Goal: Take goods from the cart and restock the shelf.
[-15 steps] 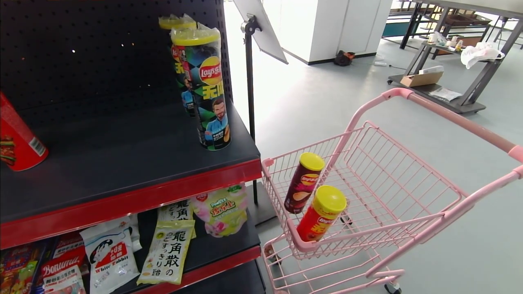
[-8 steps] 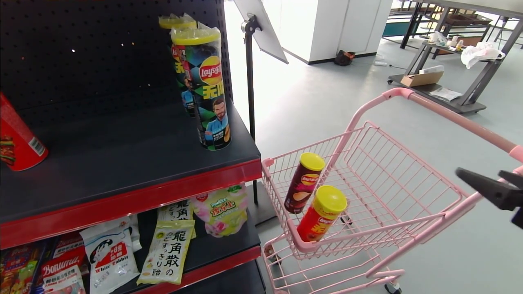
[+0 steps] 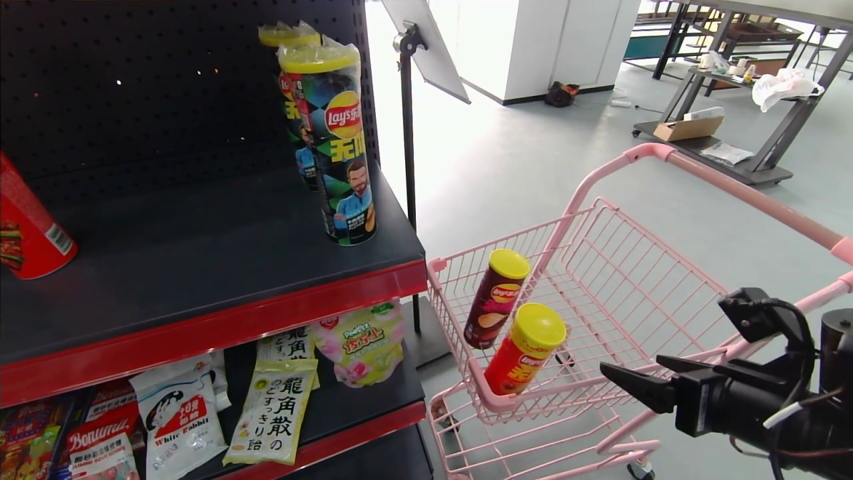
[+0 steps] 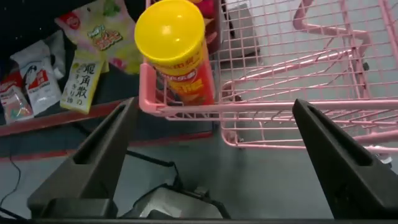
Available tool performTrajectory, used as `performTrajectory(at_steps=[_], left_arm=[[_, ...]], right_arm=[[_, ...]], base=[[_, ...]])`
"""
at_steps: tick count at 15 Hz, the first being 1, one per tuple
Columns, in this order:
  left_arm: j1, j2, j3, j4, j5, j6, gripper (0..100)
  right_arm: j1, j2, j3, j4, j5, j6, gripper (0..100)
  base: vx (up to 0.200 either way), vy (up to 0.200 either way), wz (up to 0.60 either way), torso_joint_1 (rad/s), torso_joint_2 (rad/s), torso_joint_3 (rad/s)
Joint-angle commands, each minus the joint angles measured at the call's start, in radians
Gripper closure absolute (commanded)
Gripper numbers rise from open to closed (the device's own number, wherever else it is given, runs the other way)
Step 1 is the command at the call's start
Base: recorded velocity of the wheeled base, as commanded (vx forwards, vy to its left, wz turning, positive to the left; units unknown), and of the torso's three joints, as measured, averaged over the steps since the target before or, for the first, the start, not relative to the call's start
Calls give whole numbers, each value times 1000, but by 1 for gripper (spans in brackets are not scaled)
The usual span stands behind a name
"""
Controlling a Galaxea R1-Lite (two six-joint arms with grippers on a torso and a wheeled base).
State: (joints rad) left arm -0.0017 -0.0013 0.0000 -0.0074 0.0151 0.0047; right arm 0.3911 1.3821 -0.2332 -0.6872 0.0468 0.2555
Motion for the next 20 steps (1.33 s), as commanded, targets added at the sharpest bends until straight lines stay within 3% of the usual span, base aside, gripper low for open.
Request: performTrajectory(at_steps=[1,6,9,13,20], left_arm=[[0,1,0,0,0,0,0],[0,1,0,0,0,1,0],[0,1,0,0,0,1,0],[0,1,0,0,0,1,0],[0,1,0,0,-1,1,0]], right_arm=[[57,60,6,-25,1,1,0],[127,121,20,-78,1,-1,0],[130,247,17,-233,-18,-10,0],[181,353,-29,-265,-56,-5,0],[170,535,-123,-342,-73,-9,0]], base=[[0,0,0,0,0,0],[0,0,0,0,0,0],[0,0,0,0,0,0],[0,0,0,0,0,0],[0,0,0,0,0,0]])
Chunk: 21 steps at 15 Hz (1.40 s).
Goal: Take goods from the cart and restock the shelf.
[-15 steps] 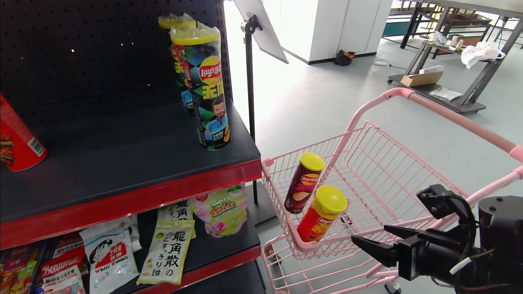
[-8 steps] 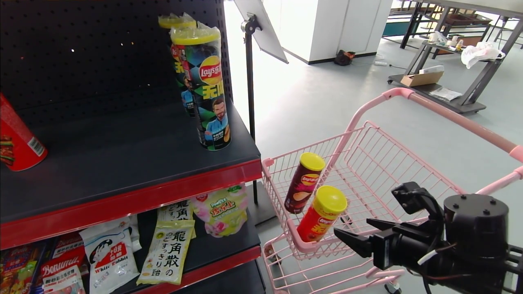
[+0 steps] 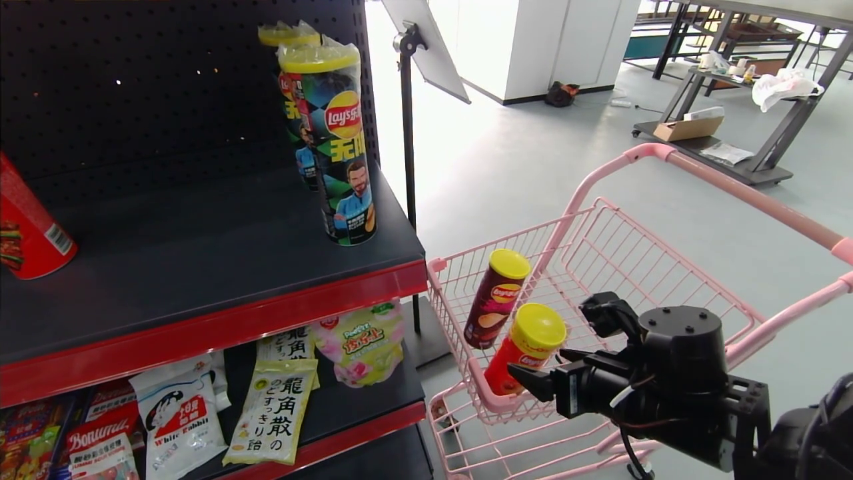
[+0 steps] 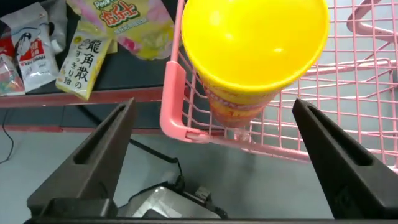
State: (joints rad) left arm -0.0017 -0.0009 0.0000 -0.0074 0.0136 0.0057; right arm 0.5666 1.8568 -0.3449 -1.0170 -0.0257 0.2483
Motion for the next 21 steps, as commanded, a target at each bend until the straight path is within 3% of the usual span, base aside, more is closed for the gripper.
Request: performTrajectory(at_steps=[1,7,18,19,21], left_arm=[[0,1,0,0,0,0,0],[0,1,0,0,0,0,0],[0,1,0,0,0,0,0],[0,1,0,0,0,2,0],[0,1,0,0,0,2,0]], right_arm=[[-13,82,-11,-34,0,-3,0],[-40,205,-19,-219,-20,-4,0],[-56,317,-171,-222,-40,-1,0],[-62,331,-175,-224,-54,-1,100],[-74,334,-186,-224,-57,2,100]], base=[[0,0,0,0,0,0],[0,0,0,0,0,0],[0,0,0,0,0,0],[0,0,0,0,0,0],[0,0,0,0,0,0]])
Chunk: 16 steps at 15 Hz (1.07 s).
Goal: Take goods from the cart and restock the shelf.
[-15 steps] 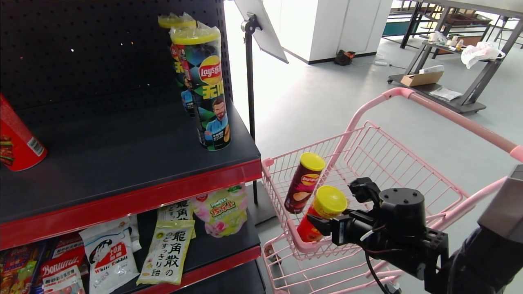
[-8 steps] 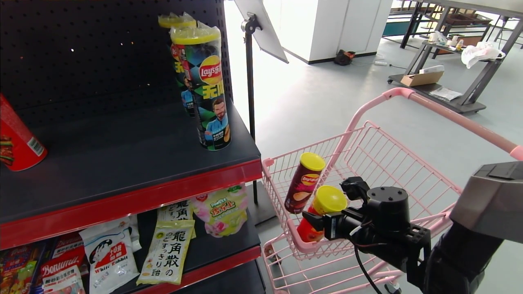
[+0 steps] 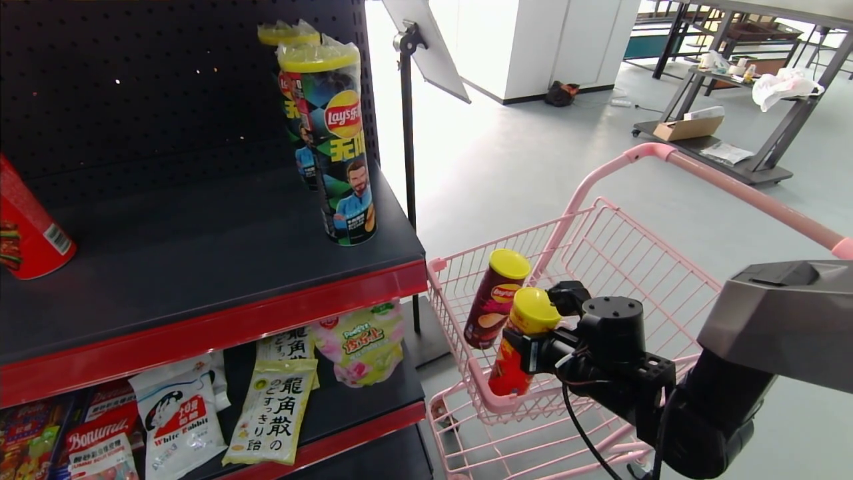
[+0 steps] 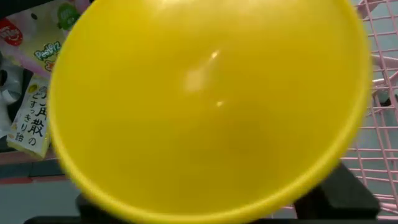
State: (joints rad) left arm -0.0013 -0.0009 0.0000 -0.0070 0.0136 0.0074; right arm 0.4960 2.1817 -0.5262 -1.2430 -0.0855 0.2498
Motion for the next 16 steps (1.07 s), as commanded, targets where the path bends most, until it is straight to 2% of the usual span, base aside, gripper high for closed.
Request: performTrajectory(at_steps=[1,4,7,12,13,15,16], left_arm=[[0,1,0,-1,0,0,0],[0,1,0,-1,-1,2,0],[0,1,0,-1,-1,2,0],[0,1,0,-1,-1,2,0],[0,1,0,-1,-1,2,0],[0,1,0,-1,-1,2,0],[0,1,0,-1,-1,2,0]], right_arm=[[-5,9,-5,2,3,2,100],[-31,-5,15,-4,-2,-6,100],[-43,-126,55,-32,3,-63,100],[-94,-324,5,-23,23,-144,100],[-97,-392,9,19,33,-167,100],[-97,-533,-48,185,33,-172,100],[-99,-645,-158,379,32,-173,100]], base=[[0,0,0,0,0,0],[0,0,0,0,0,0],[0,0,0,0,0,0],[0,0,0,0,0,0],[0,0,0,0,0,0],[0,0,0,0,0,0],[0,0,0,0,0,0]])
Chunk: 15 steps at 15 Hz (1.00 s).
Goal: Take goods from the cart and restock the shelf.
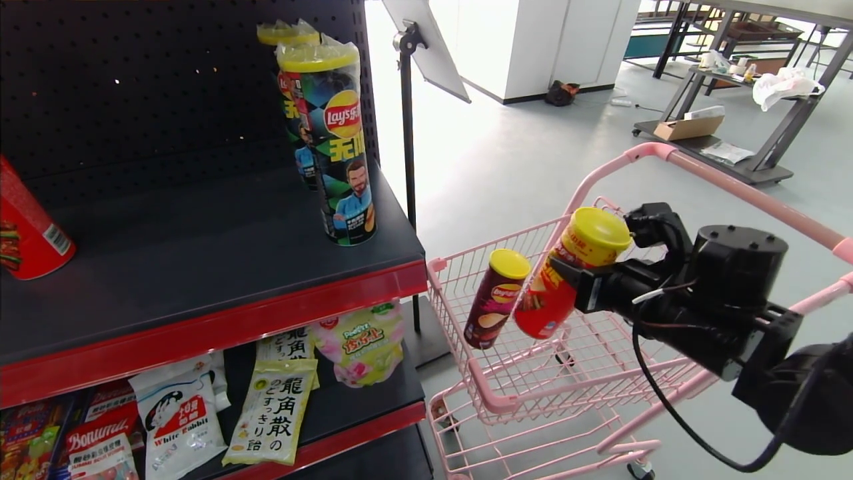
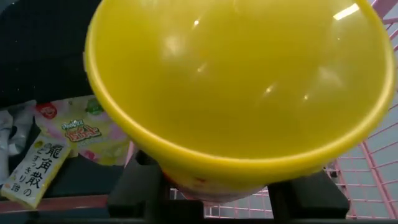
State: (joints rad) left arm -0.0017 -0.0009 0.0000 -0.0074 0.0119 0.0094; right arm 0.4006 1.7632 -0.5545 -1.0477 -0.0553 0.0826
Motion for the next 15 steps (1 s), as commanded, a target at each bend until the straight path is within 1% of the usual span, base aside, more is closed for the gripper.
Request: performTrajectory(at_steps=[1,2,3,4,5,6,8,9,11,15], left_arm=[[0,1,0,0,0,0,0],[0,1,0,0,0,0,0],[0,1,0,0,0,-2,0],[0,1,0,0,-1,-2,0],[0,1,0,0,-1,-2,0],[0,1,0,0,-3,-2,0],[0,1,0,0,-1,-3,0],[0,1,0,0,-3,-2,0],[0,1,0,0,-3,-2,0],[0,1,0,0,-3,-2,0]], right_arm=[[-9,-309,-239,370,2,-6,100],[-11,-346,-282,457,0,-6,100],[-11,-475,-401,742,-9,-12,100],[-16,-570,-443,936,-43,-46,100],[-16,-637,-455,1066,-77,-95,100],[-14,-755,-427,1235,-77,-121,100],[-42,-909,-274,1256,-97,-122,100],[-97,-978,-209,1269,-118,-132,100],[-154,-1065,-111,1275,-118,-138,100],[-200,-1124,-55,1275,-118,-173,100]], base=[[0,0,0,0,0,0],[0,0,0,0,0,0],[0,0,0,0,0,0],[0,0,0,0,0,0],[0,0,0,0,0,0],[0,0,0,0,0,0],[0,0,0,0,0,0],[0,0,0,0,0,0],[0,0,0,0,0,0],[0,0,0,0,0,0]])
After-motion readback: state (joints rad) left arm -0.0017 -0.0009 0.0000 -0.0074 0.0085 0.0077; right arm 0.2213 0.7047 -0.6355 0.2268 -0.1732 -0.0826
